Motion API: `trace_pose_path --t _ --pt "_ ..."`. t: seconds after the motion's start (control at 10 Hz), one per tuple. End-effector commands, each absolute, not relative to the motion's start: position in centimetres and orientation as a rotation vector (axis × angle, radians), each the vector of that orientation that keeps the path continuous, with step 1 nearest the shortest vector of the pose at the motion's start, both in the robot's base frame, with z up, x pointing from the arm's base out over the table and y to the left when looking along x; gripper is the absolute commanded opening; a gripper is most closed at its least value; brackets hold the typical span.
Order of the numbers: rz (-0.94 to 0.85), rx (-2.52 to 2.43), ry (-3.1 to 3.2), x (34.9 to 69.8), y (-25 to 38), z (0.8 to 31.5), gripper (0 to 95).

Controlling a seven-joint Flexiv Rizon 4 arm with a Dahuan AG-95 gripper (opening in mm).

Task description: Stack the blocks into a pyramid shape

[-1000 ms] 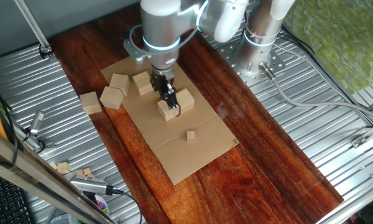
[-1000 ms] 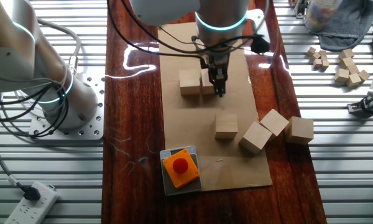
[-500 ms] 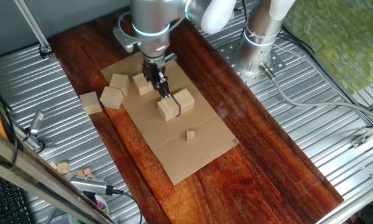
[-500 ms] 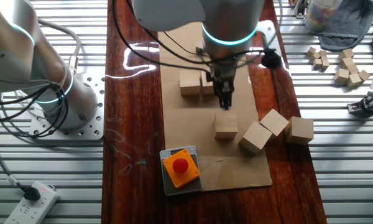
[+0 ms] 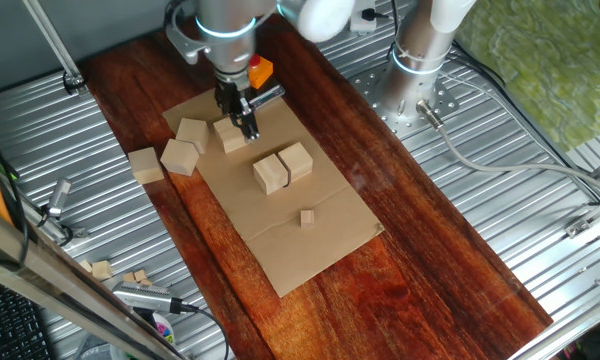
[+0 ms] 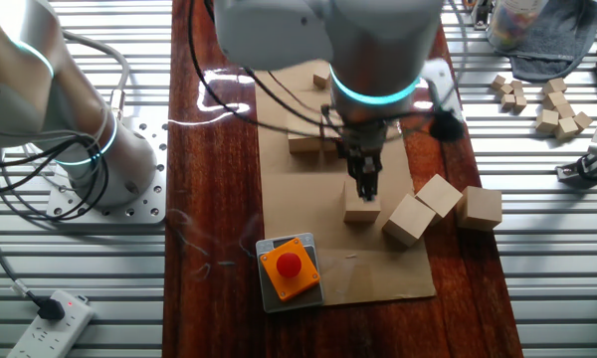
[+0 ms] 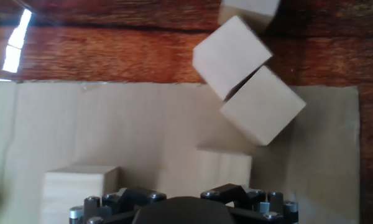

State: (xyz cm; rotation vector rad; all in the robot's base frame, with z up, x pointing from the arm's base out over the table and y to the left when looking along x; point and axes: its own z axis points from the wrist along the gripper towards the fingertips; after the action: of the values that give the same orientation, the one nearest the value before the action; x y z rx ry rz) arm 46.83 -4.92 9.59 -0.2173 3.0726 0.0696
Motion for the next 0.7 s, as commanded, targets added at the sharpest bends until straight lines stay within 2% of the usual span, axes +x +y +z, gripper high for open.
trace_pose_path --t 0.1,0.7 --pt "0.054 -0.211 3.072 47.2 -5.2 9.1 95.0" --pt "0.019 -0.229 3.064 47.6 -6.6 7.0 95.0"
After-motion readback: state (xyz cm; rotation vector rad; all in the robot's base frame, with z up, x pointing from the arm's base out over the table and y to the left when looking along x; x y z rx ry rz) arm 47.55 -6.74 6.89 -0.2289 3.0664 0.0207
